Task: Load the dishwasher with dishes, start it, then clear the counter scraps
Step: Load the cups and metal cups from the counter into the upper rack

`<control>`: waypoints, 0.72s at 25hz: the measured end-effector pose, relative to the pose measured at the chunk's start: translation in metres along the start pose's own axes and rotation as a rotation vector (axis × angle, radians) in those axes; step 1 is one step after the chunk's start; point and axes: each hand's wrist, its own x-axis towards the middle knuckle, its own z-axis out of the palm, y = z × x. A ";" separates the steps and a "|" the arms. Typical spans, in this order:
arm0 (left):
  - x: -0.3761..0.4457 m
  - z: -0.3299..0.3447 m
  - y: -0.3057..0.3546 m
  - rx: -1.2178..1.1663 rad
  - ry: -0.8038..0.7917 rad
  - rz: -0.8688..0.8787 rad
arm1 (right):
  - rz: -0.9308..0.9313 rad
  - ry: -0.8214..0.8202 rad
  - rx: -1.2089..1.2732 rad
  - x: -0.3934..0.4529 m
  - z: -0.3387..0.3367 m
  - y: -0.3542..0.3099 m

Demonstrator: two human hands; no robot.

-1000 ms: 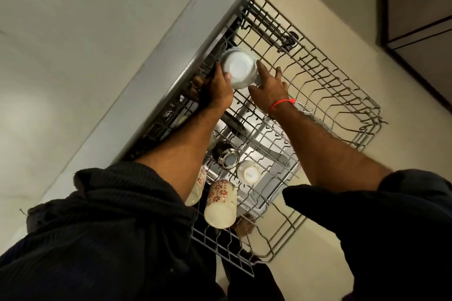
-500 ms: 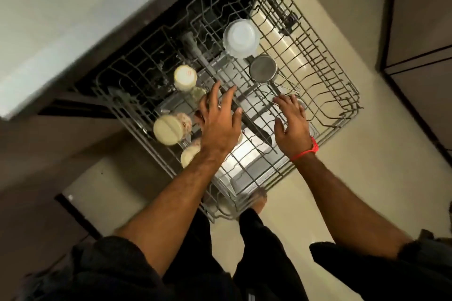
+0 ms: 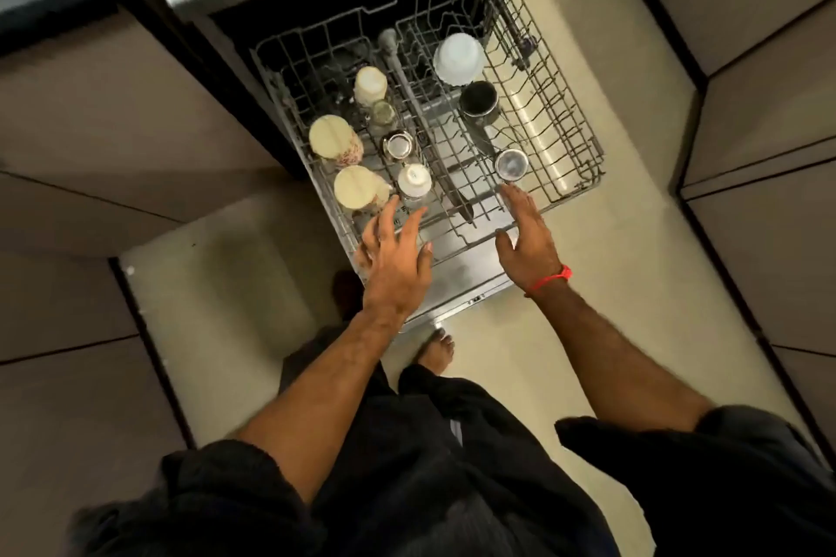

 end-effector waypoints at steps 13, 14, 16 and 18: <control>-0.043 -0.064 -0.022 -0.010 0.174 0.015 | -0.108 -0.052 -0.037 -0.037 -0.016 -0.071; -0.049 -0.064 -0.022 -0.001 0.193 0.006 | -0.095 -0.053 -0.030 -0.037 -0.018 -0.071; -0.061 -0.062 -0.021 0.002 0.217 -0.022 | -0.072 -0.057 -0.011 -0.037 -0.021 -0.070; -0.071 -0.055 -0.021 -0.009 0.245 -0.057 | -0.090 -0.069 0.014 -0.035 -0.025 -0.065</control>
